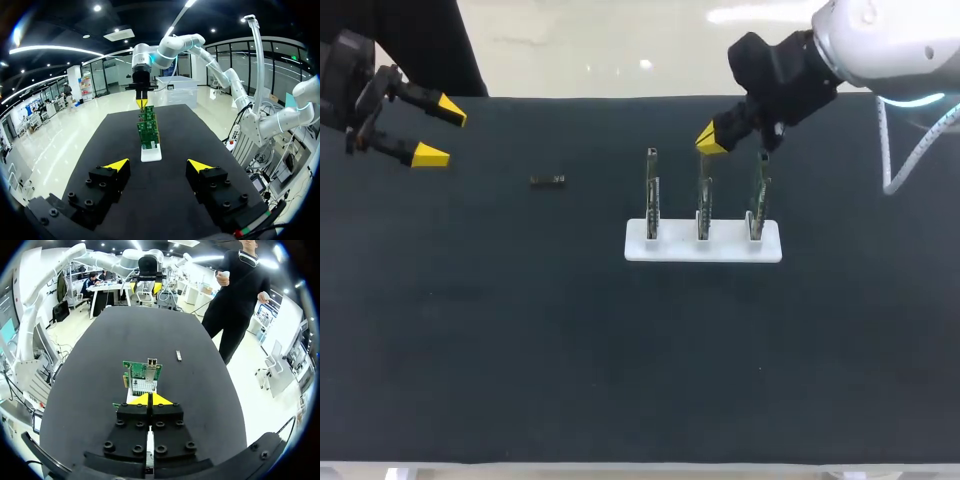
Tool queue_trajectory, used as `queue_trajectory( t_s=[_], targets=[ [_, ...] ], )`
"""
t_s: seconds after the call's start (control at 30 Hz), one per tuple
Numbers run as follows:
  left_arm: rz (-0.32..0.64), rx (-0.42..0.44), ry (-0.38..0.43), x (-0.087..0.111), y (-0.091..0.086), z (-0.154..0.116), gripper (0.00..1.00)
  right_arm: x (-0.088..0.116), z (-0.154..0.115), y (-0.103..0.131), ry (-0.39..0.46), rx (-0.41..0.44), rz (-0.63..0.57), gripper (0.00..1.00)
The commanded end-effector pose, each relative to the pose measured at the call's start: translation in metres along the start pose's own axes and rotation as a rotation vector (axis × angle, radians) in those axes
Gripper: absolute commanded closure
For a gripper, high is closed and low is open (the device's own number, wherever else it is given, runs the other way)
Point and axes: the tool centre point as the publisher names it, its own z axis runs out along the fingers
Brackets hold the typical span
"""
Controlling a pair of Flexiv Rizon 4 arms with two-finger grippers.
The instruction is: Pick up the optical module with the left hand, and insert it into the network port with the right hand.
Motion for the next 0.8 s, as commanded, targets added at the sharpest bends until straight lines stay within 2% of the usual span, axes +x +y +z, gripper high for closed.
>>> queue_trajectory(
  t_s=[0.03, 0.27, 0.6, 0.8],
  targets=[
    [0.000, 0.002, 0.002, 0.000, 0.001, 0.000, 0.00, 0.013, 0.021, 0.000, -0.002, 0.000, -0.001, 1.00],
    [0.000, 0.002, 0.002, 0.000, 0.001, 0.000, 0.00, 0.007, 0.016, 0.000, 0.018, -0.006, 0.009, 1.00],
    [0.000, 0.002, 0.002, 0.000, 0.001, 0.000, 0.00, -0.014, -0.017, -0.005, 0.032, -0.018, 0.012, 1.00],
    [0.000, 0.002, 0.002, 0.000, 0.001, 0.000, 0.00, -0.019, -0.040, -0.007, 0.037, -0.024, 0.006, 1.00]
  ],
)
